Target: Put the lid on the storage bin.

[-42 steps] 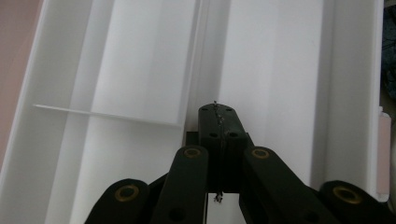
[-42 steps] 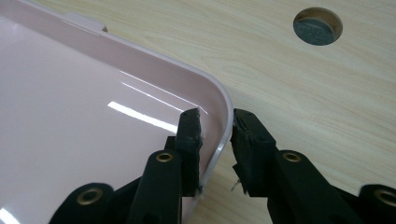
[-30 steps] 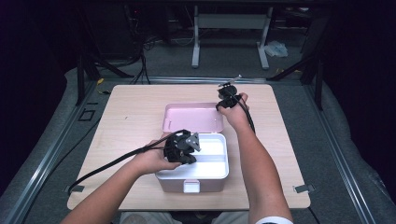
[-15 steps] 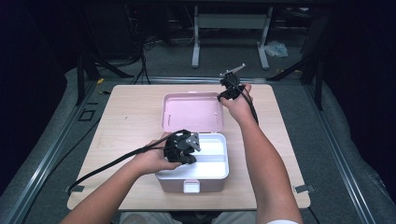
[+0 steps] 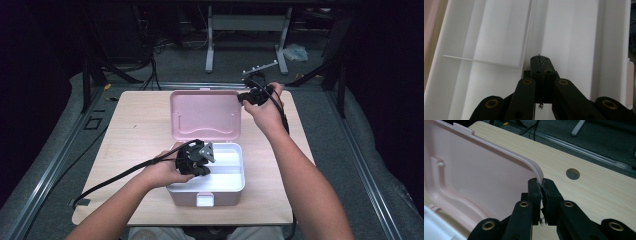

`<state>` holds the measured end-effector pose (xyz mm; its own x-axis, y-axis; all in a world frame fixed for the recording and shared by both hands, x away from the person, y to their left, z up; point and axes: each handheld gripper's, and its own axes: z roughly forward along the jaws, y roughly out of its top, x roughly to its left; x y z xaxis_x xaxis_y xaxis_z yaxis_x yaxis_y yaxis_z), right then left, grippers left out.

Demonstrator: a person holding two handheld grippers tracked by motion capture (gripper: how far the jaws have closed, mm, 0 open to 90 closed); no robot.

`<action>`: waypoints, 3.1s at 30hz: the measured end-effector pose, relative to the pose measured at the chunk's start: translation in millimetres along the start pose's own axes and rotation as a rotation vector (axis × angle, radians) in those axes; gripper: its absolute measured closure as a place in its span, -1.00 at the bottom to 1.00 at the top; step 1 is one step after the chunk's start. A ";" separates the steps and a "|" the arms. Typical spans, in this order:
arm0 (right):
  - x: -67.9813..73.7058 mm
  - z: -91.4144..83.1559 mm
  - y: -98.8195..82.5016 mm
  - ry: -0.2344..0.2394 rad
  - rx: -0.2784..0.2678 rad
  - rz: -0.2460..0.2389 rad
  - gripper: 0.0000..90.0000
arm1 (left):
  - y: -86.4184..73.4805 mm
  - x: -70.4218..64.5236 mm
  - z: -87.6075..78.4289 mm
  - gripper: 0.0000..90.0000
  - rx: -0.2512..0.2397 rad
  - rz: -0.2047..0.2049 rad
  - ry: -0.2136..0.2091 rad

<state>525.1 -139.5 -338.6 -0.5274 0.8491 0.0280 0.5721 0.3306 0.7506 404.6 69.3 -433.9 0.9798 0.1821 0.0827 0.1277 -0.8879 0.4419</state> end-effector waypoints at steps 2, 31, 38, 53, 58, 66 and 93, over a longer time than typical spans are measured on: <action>7.6 -20.7 -5.1 0.013 -0.022 -0.033 0.91 | 0.1 -0.3 -0.1 1.00 0.000 -0.001 0.003; 36.5 -76.1 -37.7 0.028 -0.026 -0.175 0.92 | -57.6 31.0 -116.3 0.63 -0.081 -0.265 0.165; 37.6 -78.0 -39.1 0.033 -0.022 -0.179 0.92 | -63.8 55.8 -148.3 0.55 -0.118 -0.331 0.244; 38.1 -81.5 -43.1 0.050 -0.020 -0.188 0.92 | -47.4 84.2 -174.9 0.88 -0.168 -0.375 0.260; 39.0 -83.2 -44.4 0.052 -0.015 -0.190 0.92 | -29.4 95.8 -171.1 0.99 -0.157 -0.381 0.261; 36.4 -85.2 -46.8 0.082 -0.012 -0.180 0.90 | -23.5 99.9 -169.5 1.00 -0.149 -0.365 0.237; 14.2 -110.0 -97.3 0.161 0.012 -0.126 0.73 | -55.1 35.2 -134.2 1.00 -0.182 -0.267 0.130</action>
<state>392.9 -204.9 -338.6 -0.6883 0.7243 0.0401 0.5022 0.4359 0.7468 411.4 181.3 -335.5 0.8863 0.4603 0.0505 0.3357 -0.7138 0.6146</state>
